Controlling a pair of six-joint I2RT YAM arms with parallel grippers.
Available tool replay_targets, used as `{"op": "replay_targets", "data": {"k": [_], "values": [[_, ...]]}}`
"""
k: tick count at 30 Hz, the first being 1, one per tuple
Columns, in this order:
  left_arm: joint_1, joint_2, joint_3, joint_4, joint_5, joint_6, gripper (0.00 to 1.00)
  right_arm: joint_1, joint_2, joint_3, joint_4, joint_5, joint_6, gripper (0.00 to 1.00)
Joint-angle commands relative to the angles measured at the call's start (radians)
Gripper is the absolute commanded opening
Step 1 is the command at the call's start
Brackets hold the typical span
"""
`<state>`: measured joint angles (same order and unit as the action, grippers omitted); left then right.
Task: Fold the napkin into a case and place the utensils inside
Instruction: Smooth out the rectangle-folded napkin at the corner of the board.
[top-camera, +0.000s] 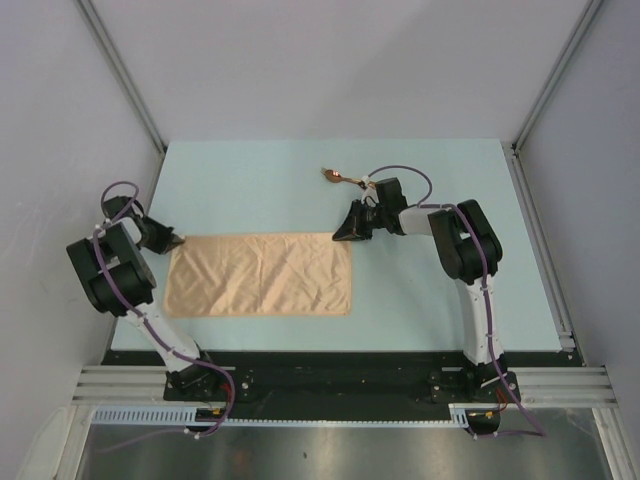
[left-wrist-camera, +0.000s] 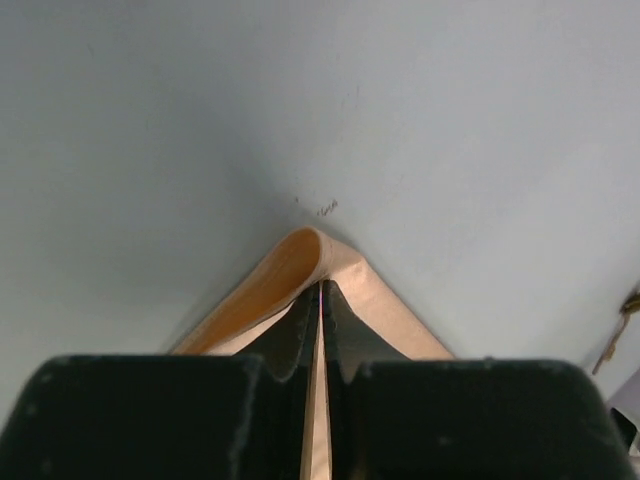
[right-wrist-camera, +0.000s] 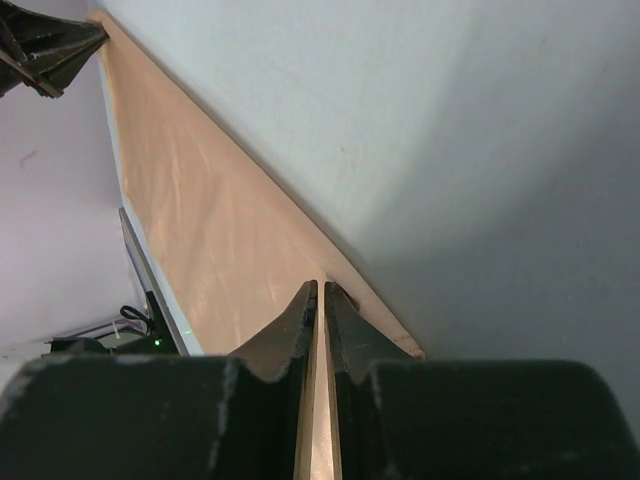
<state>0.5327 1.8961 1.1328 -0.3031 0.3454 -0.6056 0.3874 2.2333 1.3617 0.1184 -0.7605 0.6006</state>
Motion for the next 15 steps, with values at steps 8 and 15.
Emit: {"op": "replay_targets", "data": {"k": [8,15], "values": [[0.006,0.067,0.117,-0.082,-0.203,0.056,0.09,-0.008,-0.021,0.02,-0.095,0.082,-0.09,0.11],[-0.085,-0.285,0.058,-0.076,-0.235,0.073,0.24,0.051,-0.08,0.186,-0.36,0.22,-0.214,0.17]]}}
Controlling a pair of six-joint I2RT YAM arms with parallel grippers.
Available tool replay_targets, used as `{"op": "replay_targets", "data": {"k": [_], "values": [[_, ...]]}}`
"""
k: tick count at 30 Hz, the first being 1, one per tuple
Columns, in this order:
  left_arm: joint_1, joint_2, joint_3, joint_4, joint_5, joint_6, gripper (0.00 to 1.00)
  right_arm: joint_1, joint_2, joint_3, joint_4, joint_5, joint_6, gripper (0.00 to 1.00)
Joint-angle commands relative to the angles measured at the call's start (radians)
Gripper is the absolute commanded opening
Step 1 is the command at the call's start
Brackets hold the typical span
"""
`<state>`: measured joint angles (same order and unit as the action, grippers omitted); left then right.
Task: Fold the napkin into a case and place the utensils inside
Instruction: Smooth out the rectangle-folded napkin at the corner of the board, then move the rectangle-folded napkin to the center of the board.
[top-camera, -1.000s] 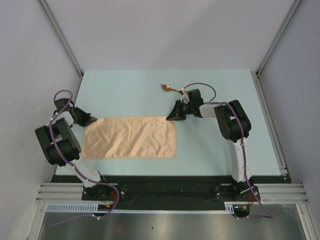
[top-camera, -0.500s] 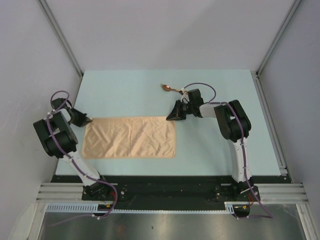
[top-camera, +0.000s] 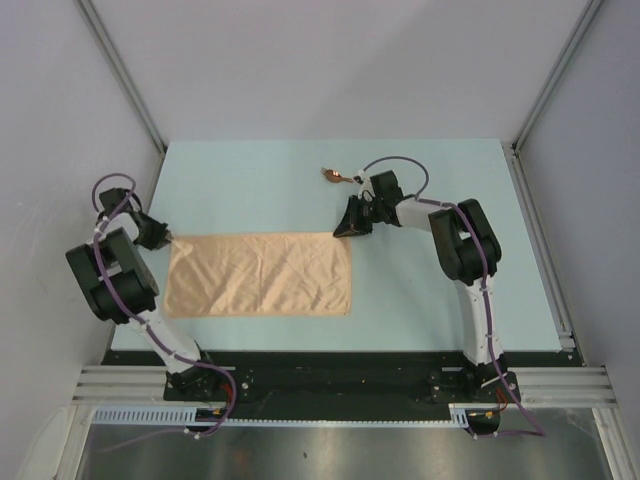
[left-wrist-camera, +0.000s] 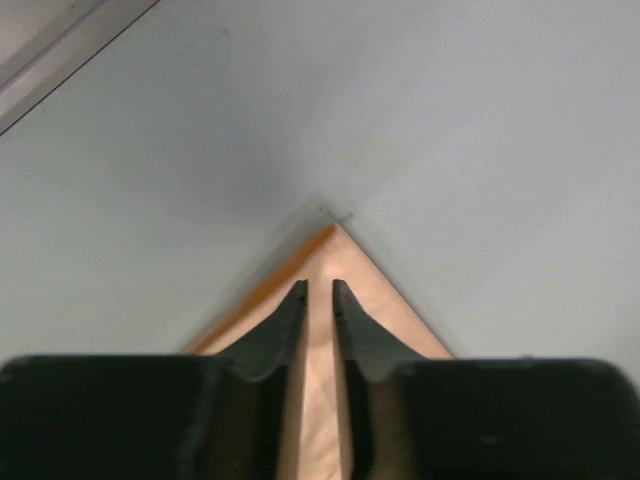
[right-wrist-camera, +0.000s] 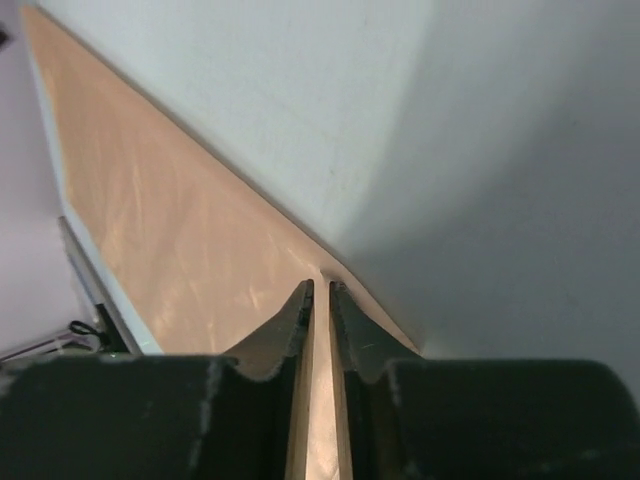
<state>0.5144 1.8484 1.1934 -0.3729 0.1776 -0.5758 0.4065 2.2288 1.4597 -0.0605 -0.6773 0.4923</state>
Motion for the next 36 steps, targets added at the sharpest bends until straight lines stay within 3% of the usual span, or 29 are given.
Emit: {"op": "replay_targets", "data": {"k": [1,5,7,10,11,15,16,20,26,36], "values": [[-0.104,-0.285,-0.005,-0.015,-0.075,0.051,0.26,0.044,-0.086,0.102,-0.205,0.149,-0.109,0.19],[-0.195,-0.516,-0.07,-0.031,-0.058,0.068,0.34,0.08,-0.168,0.151,-0.356,0.22,-0.127,0.34],[-0.267,-0.581,-0.139,-0.035,-0.008,0.073,0.36,0.109,-0.216,0.198,-0.442,0.347,-0.139,0.41],[-0.417,-0.696,-0.242,-0.05,0.02,0.077,0.38,0.159,-0.261,0.228,-0.623,0.603,-0.088,0.65],[-0.459,-0.721,-0.267,-0.052,0.022,0.079,0.38,0.17,-0.274,0.22,-0.683,0.658,-0.049,0.78],[-0.67,-0.868,-0.409,-0.018,-0.007,0.038,0.41,0.244,-0.342,0.134,-0.717,0.777,0.093,0.88],[-0.75,-0.885,-0.425,-0.015,-0.026,0.033,0.43,0.262,-0.359,0.114,-0.722,0.801,0.106,0.89],[-0.881,-0.933,-0.468,-0.003,-0.05,0.03,0.46,0.35,-0.35,0.087,-0.743,0.889,0.198,0.88],[-0.909,-0.982,-0.472,-0.052,0.016,0.097,0.46,0.451,-0.291,0.064,-0.737,0.973,0.294,0.77],[-0.999,-1.017,-0.443,-0.106,-0.021,0.195,0.47,0.494,-0.271,0.013,-0.693,1.03,0.315,0.73]]}}
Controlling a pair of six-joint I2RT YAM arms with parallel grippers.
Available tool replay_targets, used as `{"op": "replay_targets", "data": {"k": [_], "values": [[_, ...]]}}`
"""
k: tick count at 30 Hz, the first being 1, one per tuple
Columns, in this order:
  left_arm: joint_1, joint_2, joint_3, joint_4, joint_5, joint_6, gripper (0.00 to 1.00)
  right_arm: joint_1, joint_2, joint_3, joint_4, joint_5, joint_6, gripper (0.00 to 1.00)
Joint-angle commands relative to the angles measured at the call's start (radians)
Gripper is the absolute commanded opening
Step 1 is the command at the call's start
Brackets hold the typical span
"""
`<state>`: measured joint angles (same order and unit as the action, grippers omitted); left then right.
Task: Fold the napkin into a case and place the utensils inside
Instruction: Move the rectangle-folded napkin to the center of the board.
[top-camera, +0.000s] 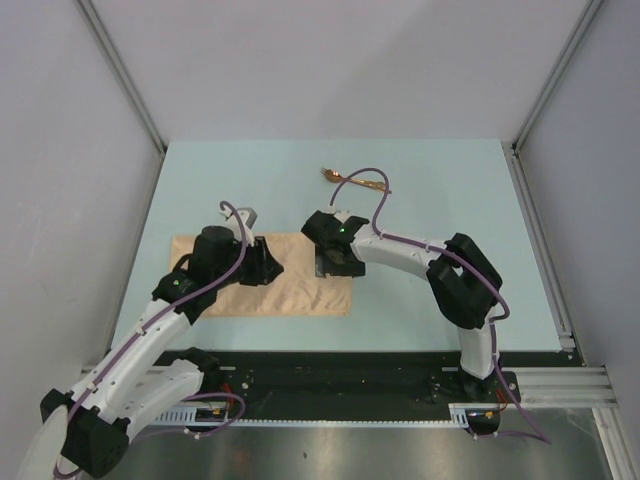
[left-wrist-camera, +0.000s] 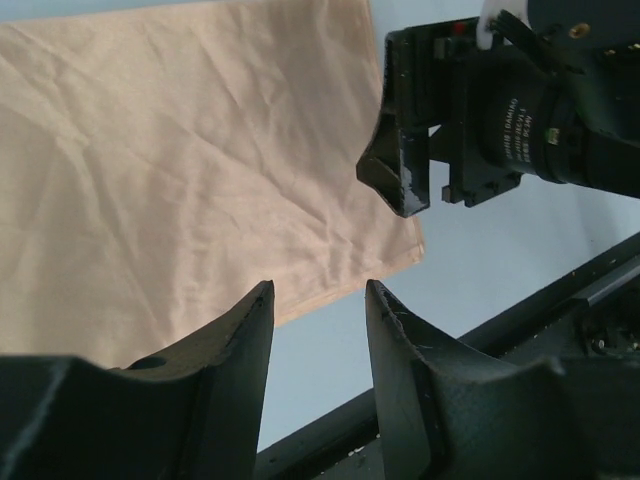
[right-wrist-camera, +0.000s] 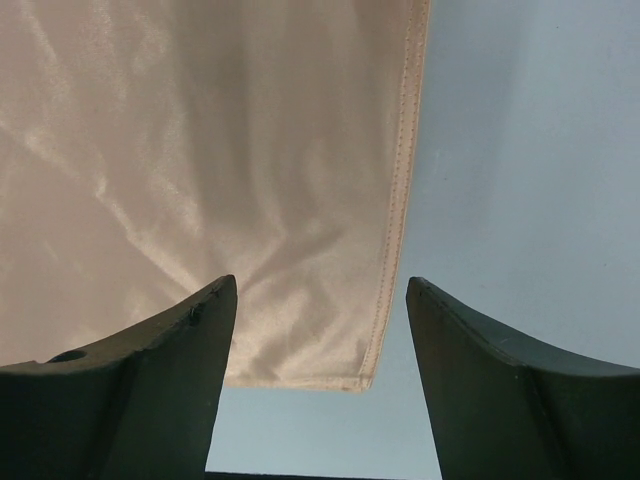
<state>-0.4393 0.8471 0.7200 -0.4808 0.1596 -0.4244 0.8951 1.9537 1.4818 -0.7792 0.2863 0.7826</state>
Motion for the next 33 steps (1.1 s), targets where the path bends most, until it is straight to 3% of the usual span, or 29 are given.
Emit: {"op": "replay_targets", "data": {"k": [1,18,23,25,30,33], "values": [[-0.061,-0.014,0.03,0.007,0.001,0.041,0.47,0.004,0.004,-0.02,0.035,0.063,0.02,0.73],[-0.087,0.0,0.039,0.018,-0.005,0.045,0.47,-0.016,0.074,-0.104,0.153,-0.039,-0.003,0.65],[-0.095,0.0,0.055,-0.004,-0.017,0.056,0.47,0.01,0.096,-0.12,0.184,-0.05,0.026,0.56],[-0.096,-0.002,0.059,-0.008,-0.022,0.059,0.47,0.027,0.126,-0.097,0.163,-0.041,0.03,0.45],[-0.096,-0.008,0.061,-0.015,-0.022,0.059,0.48,0.047,0.183,-0.058,0.106,-0.006,0.049,0.33],[-0.098,-0.011,0.053,-0.016,-0.025,0.059,0.48,0.048,0.169,-0.061,0.097,0.034,0.046,0.21]]}}
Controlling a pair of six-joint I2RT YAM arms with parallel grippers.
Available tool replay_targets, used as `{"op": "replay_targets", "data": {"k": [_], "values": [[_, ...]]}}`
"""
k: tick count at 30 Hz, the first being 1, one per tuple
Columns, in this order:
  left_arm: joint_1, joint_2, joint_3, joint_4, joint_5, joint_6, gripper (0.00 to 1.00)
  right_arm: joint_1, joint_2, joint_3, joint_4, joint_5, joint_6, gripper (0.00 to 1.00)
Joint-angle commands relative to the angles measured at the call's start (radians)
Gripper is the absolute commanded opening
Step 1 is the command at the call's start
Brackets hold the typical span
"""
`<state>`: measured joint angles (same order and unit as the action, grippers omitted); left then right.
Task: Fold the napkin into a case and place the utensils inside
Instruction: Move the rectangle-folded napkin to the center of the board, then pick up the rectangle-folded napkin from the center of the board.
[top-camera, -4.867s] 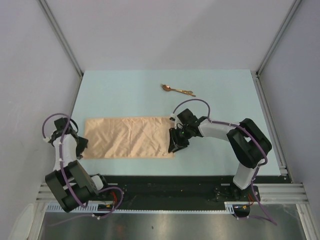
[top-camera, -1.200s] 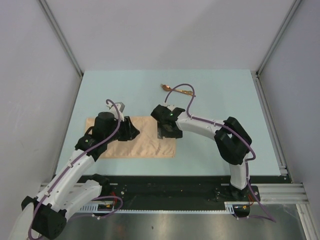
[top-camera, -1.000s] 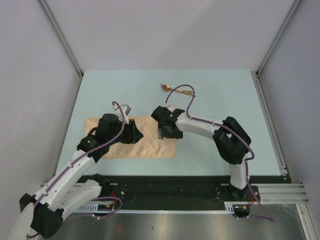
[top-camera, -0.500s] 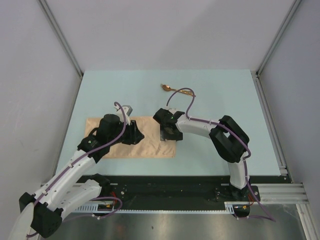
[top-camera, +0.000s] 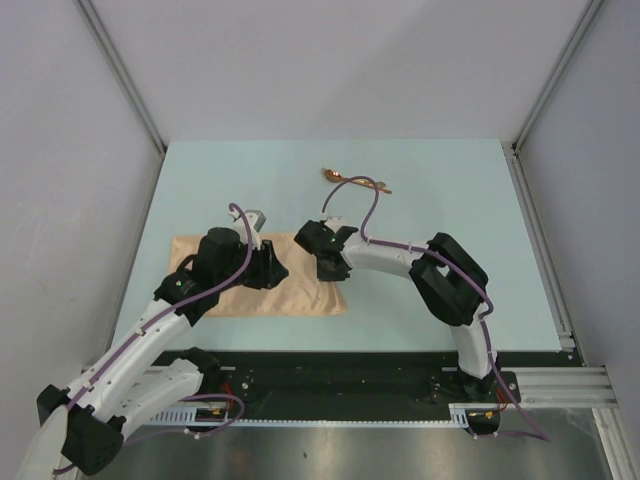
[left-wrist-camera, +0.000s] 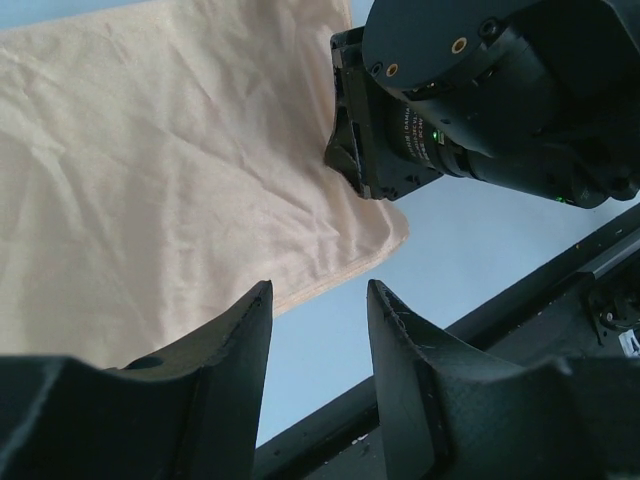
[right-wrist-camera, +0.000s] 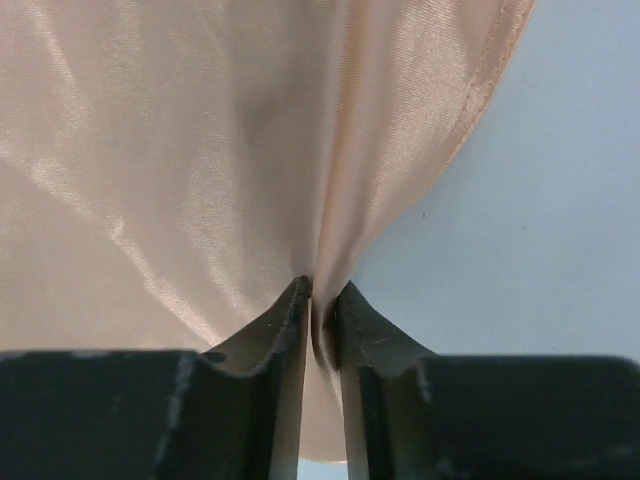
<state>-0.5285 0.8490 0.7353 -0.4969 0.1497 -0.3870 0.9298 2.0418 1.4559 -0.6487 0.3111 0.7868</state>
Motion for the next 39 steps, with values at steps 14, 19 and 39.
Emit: {"op": "replay_targets", "data": {"k": [14,19,39], "values": [[-0.001,0.004,0.039,0.012,0.004,-0.006,0.49,-0.13,-0.235,-0.244,0.106,-0.009,-0.158,0.0],[0.016,0.039,0.026,0.05,0.053,-0.041,0.49,-0.226,-0.345,-0.354,0.112,-0.012,-0.236,0.0],[0.067,0.029,0.068,-0.052,-0.088,-0.015,0.54,-0.111,-0.263,-0.041,-0.092,0.053,-0.253,0.0]]}}
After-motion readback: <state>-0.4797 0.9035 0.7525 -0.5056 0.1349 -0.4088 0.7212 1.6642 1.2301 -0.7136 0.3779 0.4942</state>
